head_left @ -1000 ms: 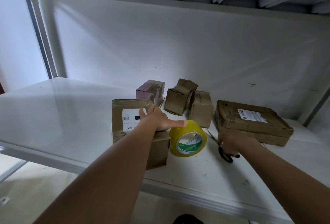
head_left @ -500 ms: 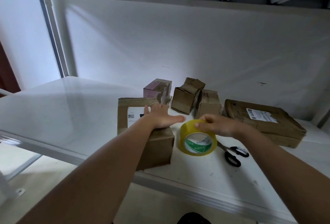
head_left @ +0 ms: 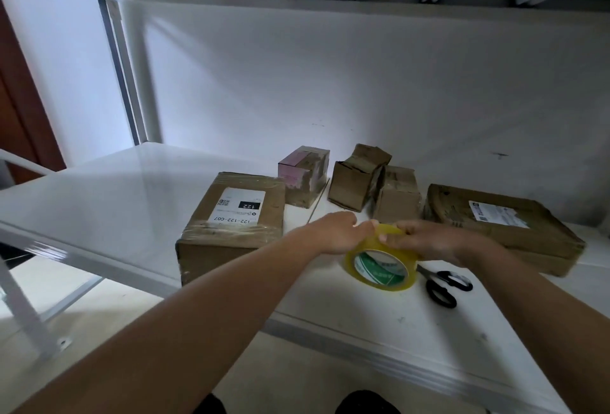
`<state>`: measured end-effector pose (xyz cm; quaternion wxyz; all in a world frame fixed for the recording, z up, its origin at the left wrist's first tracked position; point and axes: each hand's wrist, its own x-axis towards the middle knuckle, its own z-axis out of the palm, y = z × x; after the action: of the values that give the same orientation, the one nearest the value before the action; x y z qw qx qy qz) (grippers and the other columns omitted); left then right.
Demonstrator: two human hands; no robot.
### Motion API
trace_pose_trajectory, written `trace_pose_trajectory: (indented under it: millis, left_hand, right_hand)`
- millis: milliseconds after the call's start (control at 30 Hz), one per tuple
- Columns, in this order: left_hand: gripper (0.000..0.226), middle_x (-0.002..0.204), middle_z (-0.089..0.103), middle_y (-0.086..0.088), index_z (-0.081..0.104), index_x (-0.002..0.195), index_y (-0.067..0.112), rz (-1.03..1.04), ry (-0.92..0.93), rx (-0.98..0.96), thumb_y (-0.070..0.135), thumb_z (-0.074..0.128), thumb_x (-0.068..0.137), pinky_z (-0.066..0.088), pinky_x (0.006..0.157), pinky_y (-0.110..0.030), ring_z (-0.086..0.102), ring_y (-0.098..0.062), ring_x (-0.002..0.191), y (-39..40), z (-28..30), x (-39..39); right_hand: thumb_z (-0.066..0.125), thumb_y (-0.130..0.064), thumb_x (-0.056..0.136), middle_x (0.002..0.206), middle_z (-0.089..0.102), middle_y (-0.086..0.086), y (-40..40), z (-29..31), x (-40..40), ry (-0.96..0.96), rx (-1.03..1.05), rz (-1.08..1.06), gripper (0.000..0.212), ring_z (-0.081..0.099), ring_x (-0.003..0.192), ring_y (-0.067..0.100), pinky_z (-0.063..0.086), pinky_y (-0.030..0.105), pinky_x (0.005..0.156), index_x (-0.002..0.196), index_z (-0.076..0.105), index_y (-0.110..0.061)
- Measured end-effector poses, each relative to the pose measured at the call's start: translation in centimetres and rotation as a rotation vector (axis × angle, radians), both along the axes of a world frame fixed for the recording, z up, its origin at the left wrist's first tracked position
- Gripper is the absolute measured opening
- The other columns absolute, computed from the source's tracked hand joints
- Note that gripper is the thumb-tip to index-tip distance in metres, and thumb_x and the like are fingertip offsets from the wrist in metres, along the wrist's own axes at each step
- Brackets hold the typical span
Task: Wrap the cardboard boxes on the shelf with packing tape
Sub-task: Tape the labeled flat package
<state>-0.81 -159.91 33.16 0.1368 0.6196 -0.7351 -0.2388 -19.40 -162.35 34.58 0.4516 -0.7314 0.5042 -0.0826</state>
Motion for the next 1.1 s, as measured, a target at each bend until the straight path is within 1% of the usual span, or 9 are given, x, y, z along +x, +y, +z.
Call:
trace_pose_trajectory:
  millis: [167, 300, 400, 567, 700, 800, 900, 1000, 1100]
  left_hand:
    - [0.059, 0.116, 0.061, -0.024, 0.058, 0.117, -0.008, 0.195, 0.127, 0.002, 0.046, 0.053, 0.092, 0.050, 0.084, -0.037, 0.061, -0.034, 0.105, -0.4, 0.3, -1.7]
    - [0.040, 0.093, 0.064, -0.021, 0.065, 0.104, -0.005, 0.222, 0.163, 0.005, 0.031, 0.063, 0.089, 0.052, 0.072, -0.032, 0.064, -0.028, 0.082, -0.8, 1.1, -1.9]
    - [0.028, 0.097, 0.067, -0.017, 0.066, 0.101, -0.002, 0.262, 0.198, -0.002, 0.023, 0.064, 0.089, 0.053, 0.072, -0.031, 0.059, -0.023, 0.078, -0.8, 1.1, -1.8]
    - [0.022, 0.082, 0.065, -0.021, 0.069, 0.101, -0.008, 0.300, 0.301, 0.049, 0.007, 0.061, 0.086, 0.043, 0.061, -0.030, 0.049, -0.020, 0.064, -0.2, 0.6, -0.6]
    - [0.013, 0.074, 0.055, -0.009, 0.065, 0.080, 0.000, 0.244, 0.306, 0.031, 0.011, 0.061, 0.087, 0.042, 0.065, -0.027, 0.050, -0.017, 0.068, 0.7, 0.6, 0.0]
    - [0.029, 0.066, 0.050, -0.008, 0.050, 0.060, 0.009, 0.224, 0.221, -0.090, 0.011, 0.055, 0.089, 0.049, 0.075, -0.038, 0.052, -0.022, 0.070, 1.4, 0.7, -0.6]
    - [0.016, 0.088, 0.067, -0.012, 0.059, 0.073, 0.014, 0.160, 0.196, -0.224, 0.012, 0.054, 0.088, 0.049, 0.080, -0.036, 0.062, -0.026, 0.084, 2.3, 0.5, -1.6]
    - [0.010, 0.097, 0.067, -0.008, 0.059, 0.083, 0.015, 0.164, 0.223, -0.358, 0.015, 0.052, 0.090, 0.044, 0.077, -0.030, 0.060, -0.024, 0.091, 2.4, -0.2, -2.2]
    - [0.017, 0.099, 0.065, -0.006, 0.065, 0.091, 0.011, 0.084, 0.139, -0.463, 0.015, 0.049, 0.092, 0.046, 0.079, -0.033, 0.058, -0.024, 0.094, 2.3, -0.5, -2.3]
  right_hand:
    - [0.051, -0.034, 0.095, 0.101, 0.064, -0.001, 1.0, 0.3, 0.1, -0.027, 0.036, -0.032, 0.014, 0.063, 0.086, 0.010, 0.054, 0.014, 0.063, 0.104, 0.055, -0.025]
    - [0.051, -0.035, 0.094, 0.109, 0.064, 0.004, 1.4, 0.4, 0.1, -0.012, 0.008, -0.009, 0.027, 0.063, 0.093, 0.015, 0.053, 0.020, 0.074, 0.116, 0.054, -0.020]
    - [0.051, -0.037, 0.094, 0.111, 0.064, 0.004, 1.7, 0.4, 0.2, -0.012, -0.002, -0.003, 0.029, 0.064, 0.095, 0.015, 0.053, 0.020, 0.075, 0.116, 0.055, -0.019]
    - [0.055, -0.042, 0.090, 0.118, 0.065, 0.009, 2.4, -0.4, 0.5, -0.013, -0.064, 0.006, 0.044, 0.063, 0.107, 0.024, 0.050, 0.038, 0.097, 0.124, 0.056, -0.014]
    - [0.057, -0.051, 0.086, 0.108, 0.068, 0.004, 3.1, -1.0, 0.8, 0.025, -0.184, 0.001, 0.045, 0.065, 0.097, 0.018, 0.052, 0.031, 0.087, 0.114, 0.062, -0.016]
    - [0.055, -0.053, 0.087, 0.102, 0.069, 0.006, 3.1, -1.6, 1.2, 0.081, -0.318, -0.020, 0.045, 0.065, 0.092, 0.021, 0.052, 0.036, 0.084, 0.107, 0.065, -0.014]
    - [0.055, -0.055, 0.087, 0.088, 0.067, 0.010, 3.0, -1.3, 1.0, 0.154, -0.447, -0.052, 0.049, 0.062, 0.080, 0.026, 0.048, 0.035, 0.072, 0.098, 0.066, -0.008]
    - [0.054, -0.064, 0.083, 0.071, 0.059, -0.003, 3.0, -0.8, 0.7, 0.321, -0.588, -0.127, 0.045, 0.055, 0.066, 0.015, 0.037, 0.026, 0.057, 0.082, 0.060, -0.019]
    - [0.051, -0.072, 0.079, 0.084, 0.061, -0.006, 3.4, -1.3, 0.5, 0.643, -0.806, -0.218, 0.047, 0.058, 0.076, 0.014, 0.038, 0.026, 0.061, 0.097, 0.058, -0.029]
